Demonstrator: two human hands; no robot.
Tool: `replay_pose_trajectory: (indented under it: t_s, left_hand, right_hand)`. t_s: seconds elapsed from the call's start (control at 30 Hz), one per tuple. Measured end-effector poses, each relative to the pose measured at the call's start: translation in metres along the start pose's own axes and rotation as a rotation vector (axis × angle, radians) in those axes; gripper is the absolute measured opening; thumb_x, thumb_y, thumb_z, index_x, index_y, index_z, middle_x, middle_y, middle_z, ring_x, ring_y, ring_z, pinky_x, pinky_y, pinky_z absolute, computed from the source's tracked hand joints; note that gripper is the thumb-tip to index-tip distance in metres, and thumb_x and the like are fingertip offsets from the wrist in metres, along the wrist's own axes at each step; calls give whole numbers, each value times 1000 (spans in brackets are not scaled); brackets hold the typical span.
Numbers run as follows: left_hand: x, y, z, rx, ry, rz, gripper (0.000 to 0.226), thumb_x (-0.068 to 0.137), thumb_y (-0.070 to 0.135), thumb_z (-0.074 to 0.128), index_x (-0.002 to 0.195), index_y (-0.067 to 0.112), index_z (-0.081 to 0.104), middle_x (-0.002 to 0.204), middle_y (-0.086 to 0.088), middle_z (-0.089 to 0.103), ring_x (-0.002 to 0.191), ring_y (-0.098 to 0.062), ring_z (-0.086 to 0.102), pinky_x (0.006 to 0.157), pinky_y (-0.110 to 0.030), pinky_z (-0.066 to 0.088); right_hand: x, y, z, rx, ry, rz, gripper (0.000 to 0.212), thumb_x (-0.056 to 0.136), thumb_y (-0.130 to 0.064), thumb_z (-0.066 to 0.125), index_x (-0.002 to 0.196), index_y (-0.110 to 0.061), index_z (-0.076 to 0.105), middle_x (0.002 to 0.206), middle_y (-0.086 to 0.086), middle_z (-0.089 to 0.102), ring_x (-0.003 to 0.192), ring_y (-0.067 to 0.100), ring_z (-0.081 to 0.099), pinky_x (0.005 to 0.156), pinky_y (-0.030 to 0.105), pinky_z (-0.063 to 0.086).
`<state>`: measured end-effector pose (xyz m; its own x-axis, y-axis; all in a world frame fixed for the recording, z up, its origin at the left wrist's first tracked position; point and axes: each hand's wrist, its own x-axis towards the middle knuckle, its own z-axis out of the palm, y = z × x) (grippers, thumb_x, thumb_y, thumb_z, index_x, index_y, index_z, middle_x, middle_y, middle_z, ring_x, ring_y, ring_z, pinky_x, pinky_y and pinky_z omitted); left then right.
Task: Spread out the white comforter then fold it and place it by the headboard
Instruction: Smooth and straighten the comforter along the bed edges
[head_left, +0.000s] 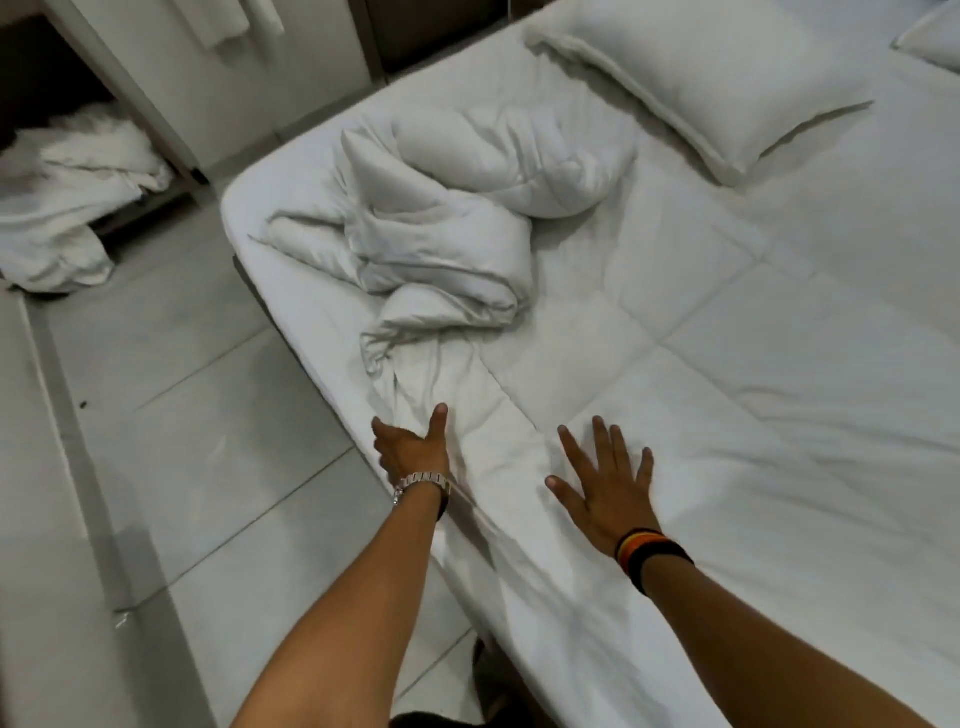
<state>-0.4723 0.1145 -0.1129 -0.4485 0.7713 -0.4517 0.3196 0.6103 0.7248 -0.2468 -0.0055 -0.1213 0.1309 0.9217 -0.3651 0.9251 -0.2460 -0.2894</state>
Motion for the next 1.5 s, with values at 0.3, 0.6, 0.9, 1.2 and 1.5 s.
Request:
replay_pose_trajectory:
  t_s: [0.3, 0.6, 0.9, 1.2, 1.5]
  left_hand:
    - [179, 107, 30, 572, -111, 543, 158, 48, 80, 83, 164, 12, 0, 161, -20, 35, 147, -39, 36, 121, -53, 26]
    - [262, 69, -20, 457, -401, 602, 79, 80, 53, 71, 146, 46, 28, 120, -12, 73, 108, -37, 69, 79, -29, 48]
    - [278, 167, -59, -246, -570, -148, 80, 57, 102, 48, 71, 23, 50, 79, -3, 66, 62, -24, 51, 57, -22, 43]
    - [361, 283, 21, -500, -367, -265, 120, 58, 95, 64, 154, 27, 41, 146, 2, 47, 130, -31, 54, 113, -53, 42]
    - [524, 337, -69, -669, 51, 55, 74, 79, 19, 88, 142, -2, 55, 139, -12, 63, 123, -24, 64, 94, -20, 52]
  right_hand:
    - [190, -83, -39, 82, 260, 88, 75, 102, -69, 26, 165, -42, -5, 175, 9, -9, 161, 32, -9, 123, 68, -3]
    - [227, -159, 2, 141, 246, 20, 74, 101, -64, 29, 161, -22, 35, 165, 12, 35, 158, 31, 21, 123, 69, -1]
    - [220, -191, -96, 288, 909, -48, 46, 103, -49, 52, 133, -16, 63, 135, 14, 52, 130, 34, 48, 114, 55, 34]
    - [369, -244, -122, -305, 338, -215, 81, 96, -79, 33, 165, -40, 19, 175, 15, 4, 160, 41, 7, 115, 76, 15]
    - [442, -372, -110, 85, 334, -153, 82, 94, -82, 35, 165, -45, 15, 176, 7, 1, 161, 33, 7, 122, 58, 20]
